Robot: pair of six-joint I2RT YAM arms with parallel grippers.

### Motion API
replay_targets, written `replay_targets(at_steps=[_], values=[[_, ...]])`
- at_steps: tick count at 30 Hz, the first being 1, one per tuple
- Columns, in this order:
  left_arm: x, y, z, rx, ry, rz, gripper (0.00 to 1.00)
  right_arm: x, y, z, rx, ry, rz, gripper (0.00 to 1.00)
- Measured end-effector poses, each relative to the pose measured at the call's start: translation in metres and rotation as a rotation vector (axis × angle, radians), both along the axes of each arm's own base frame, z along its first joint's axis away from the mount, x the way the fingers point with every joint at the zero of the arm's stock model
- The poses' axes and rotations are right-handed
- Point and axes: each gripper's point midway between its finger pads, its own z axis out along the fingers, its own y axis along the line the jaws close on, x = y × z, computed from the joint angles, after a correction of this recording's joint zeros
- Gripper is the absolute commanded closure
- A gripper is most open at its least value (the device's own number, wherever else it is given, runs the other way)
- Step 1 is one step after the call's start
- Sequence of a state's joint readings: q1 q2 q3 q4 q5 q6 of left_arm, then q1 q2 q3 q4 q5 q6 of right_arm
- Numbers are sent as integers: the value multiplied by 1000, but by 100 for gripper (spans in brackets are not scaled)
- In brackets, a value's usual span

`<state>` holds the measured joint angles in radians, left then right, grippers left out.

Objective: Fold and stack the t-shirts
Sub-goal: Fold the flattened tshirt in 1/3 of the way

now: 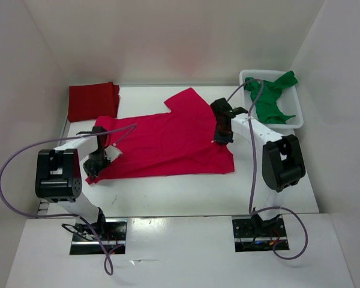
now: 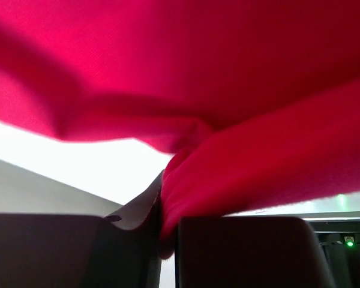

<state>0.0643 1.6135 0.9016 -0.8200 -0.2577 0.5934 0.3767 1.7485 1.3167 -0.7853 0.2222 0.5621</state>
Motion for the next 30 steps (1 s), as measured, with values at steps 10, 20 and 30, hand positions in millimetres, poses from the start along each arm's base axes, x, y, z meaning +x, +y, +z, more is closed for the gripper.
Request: replay_targets(at_steps=[10, 20, 30], values=[[4, 3, -5, -2, 24, 51, 77, 39, 6, -4, -11, -27, 45, 95], [43, 36, 29, 13, -155, 217, 48, 75, 6, -27, -45, -12, 45, 32], [44, 18, 99, 55, -391, -64, 39, 16, -15, 37, 67, -134, -61, 15]])
